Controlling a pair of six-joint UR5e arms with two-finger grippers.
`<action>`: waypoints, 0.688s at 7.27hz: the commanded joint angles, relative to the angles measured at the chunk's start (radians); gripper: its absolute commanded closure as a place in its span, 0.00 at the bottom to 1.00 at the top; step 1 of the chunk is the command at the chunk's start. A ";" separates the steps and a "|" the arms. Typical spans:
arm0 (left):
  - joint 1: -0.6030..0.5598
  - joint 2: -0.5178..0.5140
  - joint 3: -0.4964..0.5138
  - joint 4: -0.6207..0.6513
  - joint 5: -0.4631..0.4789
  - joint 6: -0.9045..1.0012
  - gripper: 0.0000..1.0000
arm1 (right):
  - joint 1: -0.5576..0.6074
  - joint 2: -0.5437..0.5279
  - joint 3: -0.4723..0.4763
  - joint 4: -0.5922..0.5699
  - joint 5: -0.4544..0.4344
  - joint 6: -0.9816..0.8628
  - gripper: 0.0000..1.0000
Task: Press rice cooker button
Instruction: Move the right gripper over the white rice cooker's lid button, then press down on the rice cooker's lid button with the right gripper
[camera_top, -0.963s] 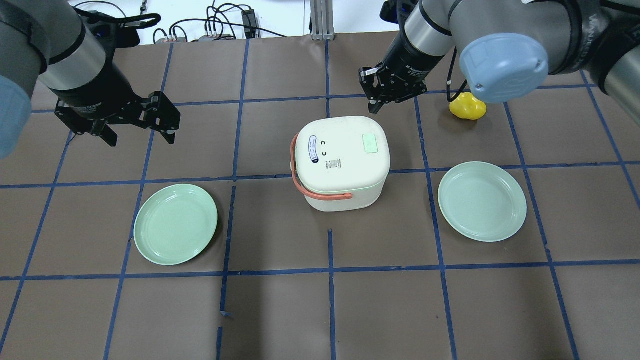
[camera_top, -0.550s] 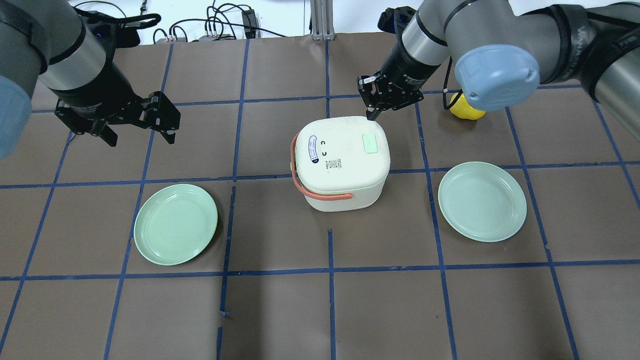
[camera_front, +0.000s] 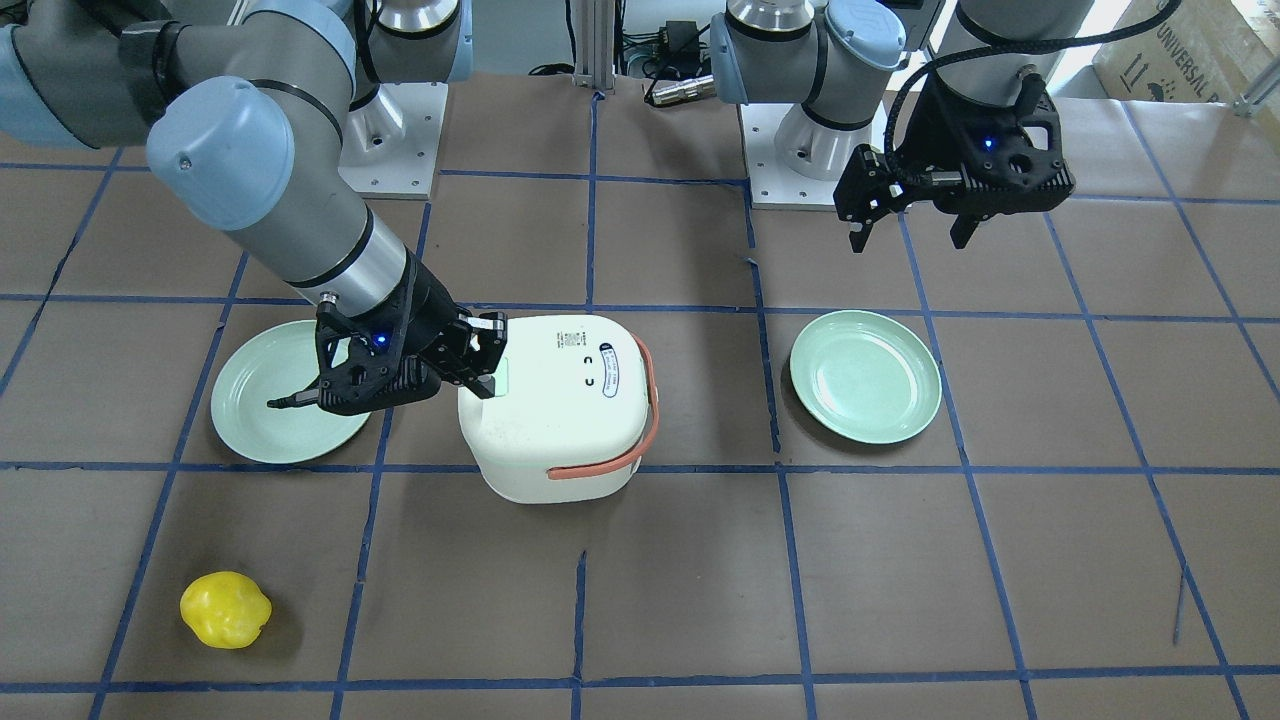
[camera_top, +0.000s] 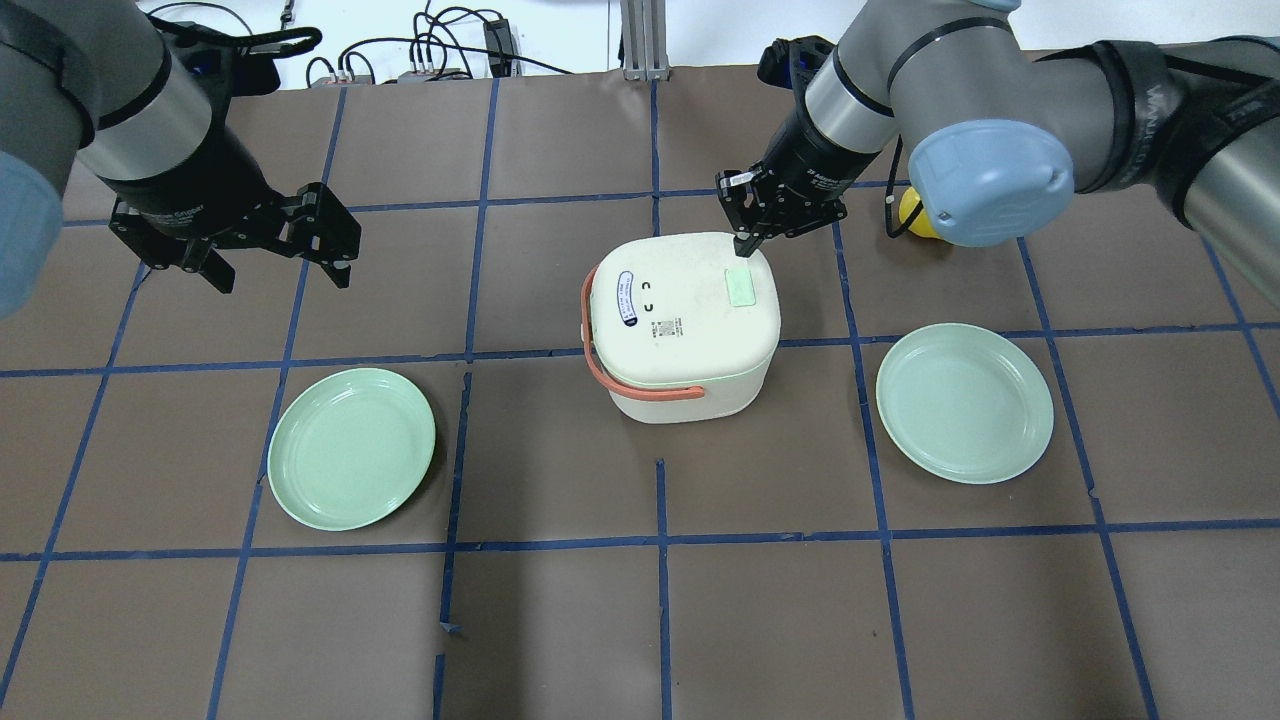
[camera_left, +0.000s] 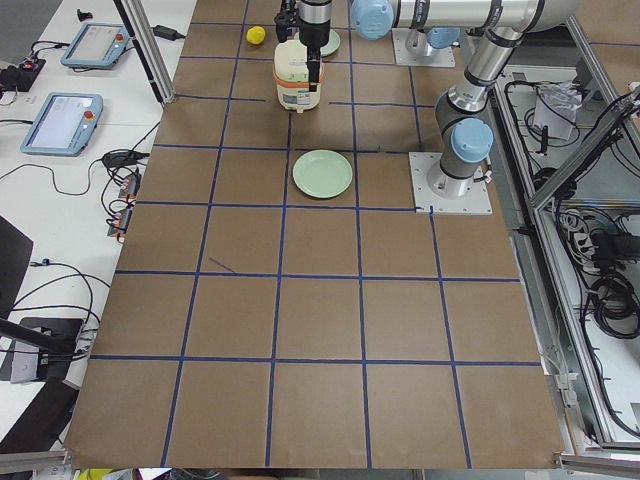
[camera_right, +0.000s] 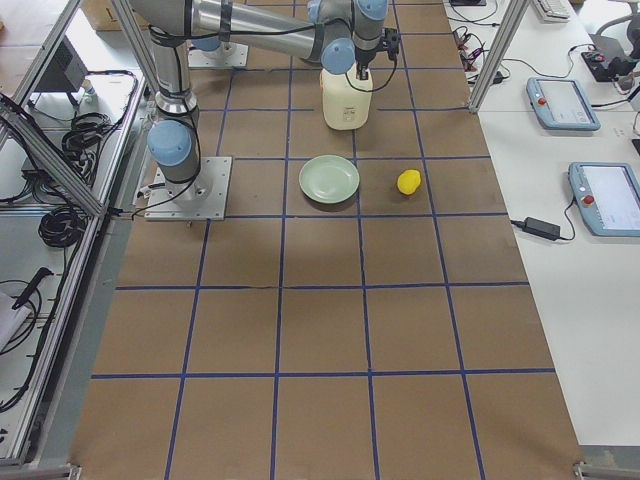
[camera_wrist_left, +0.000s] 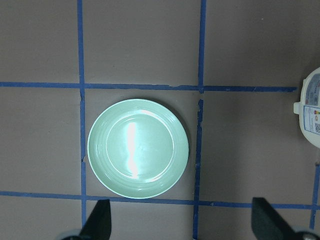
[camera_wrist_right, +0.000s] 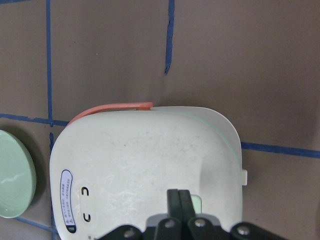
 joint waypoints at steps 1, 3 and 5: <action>0.000 0.000 0.000 0.000 0.000 0.000 0.00 | 0.001 -0.011 0.019 -0.002 -0.002 0.000 0.91; 0.000 -0.002 0.000 0.000 0.000 0.000 0.00 | 0.001 -0.011 0.021 -0.002 -0.002 0.000 0.91; 0.000 0.000 -0.001 -0.001 0.000 0.000 0.00 | 0.002 -0.011 0.022 -0.008 -0.002 -0.002 0.91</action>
